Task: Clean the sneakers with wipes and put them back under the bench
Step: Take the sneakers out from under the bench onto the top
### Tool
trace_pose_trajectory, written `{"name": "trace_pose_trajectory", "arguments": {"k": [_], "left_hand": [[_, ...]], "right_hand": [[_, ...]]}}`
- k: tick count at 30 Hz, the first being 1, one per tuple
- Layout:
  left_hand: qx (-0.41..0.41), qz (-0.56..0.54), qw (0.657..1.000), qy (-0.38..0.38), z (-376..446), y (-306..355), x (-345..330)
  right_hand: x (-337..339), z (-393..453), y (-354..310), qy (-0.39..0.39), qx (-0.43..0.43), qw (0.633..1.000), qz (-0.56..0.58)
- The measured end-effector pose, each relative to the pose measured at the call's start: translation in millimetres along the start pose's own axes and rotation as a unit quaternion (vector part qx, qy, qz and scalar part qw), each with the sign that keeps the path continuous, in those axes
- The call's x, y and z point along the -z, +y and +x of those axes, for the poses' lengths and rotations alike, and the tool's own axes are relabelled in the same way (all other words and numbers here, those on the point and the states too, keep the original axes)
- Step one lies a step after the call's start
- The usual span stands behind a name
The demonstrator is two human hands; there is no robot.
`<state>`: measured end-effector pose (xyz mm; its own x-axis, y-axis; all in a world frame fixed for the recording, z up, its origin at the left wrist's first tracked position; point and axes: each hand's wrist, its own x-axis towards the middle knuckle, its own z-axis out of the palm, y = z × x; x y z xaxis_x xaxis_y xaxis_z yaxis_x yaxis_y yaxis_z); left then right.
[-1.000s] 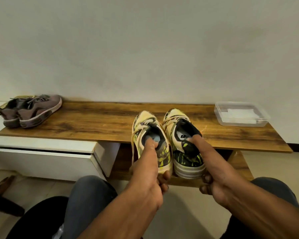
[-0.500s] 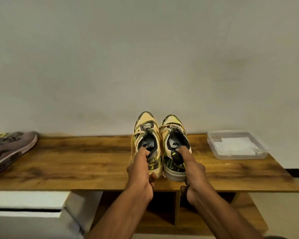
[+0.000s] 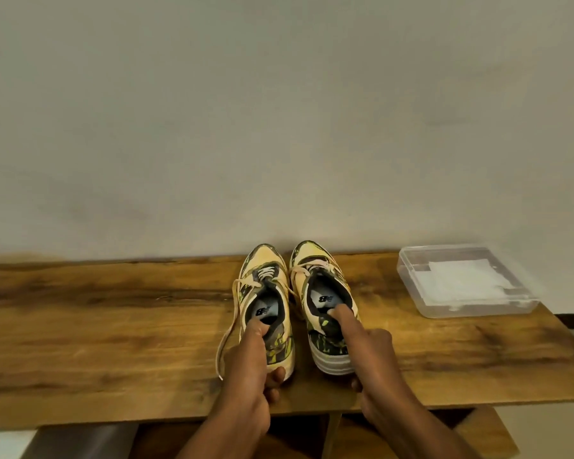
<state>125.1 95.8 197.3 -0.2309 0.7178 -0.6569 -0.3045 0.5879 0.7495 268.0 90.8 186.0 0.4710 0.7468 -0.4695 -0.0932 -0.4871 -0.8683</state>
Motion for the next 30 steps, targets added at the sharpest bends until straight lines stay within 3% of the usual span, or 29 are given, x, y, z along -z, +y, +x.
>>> {"name": "trace_pose_trajectory", "arguments": {"k": [7,14,23,30], "left_hand": [[-0.03,0.114,0.993,0.003,24.2,-2.1,1.9],[-0.135,0.228,0.964,0.001,37.2,17.6,6.4],[-0.156,0.222,0.962,0.003,65.1,25.4,11.7],[-0.166,0.209,0.963,0.018,77.8,36.4,9.6]], "right_hand": [[2.0,22.3,3.8,-0.053,0.022,0.991,-0.123],[27.1,39.1,-19.2,-0.083,0.044,0.957,-0.274],[17.8,63.9,-31.7,-0.022,0.137,0.97,-0.198],[9.0,82.8,-28.9,-0.011,0.264,0.95,-0.165]]}}
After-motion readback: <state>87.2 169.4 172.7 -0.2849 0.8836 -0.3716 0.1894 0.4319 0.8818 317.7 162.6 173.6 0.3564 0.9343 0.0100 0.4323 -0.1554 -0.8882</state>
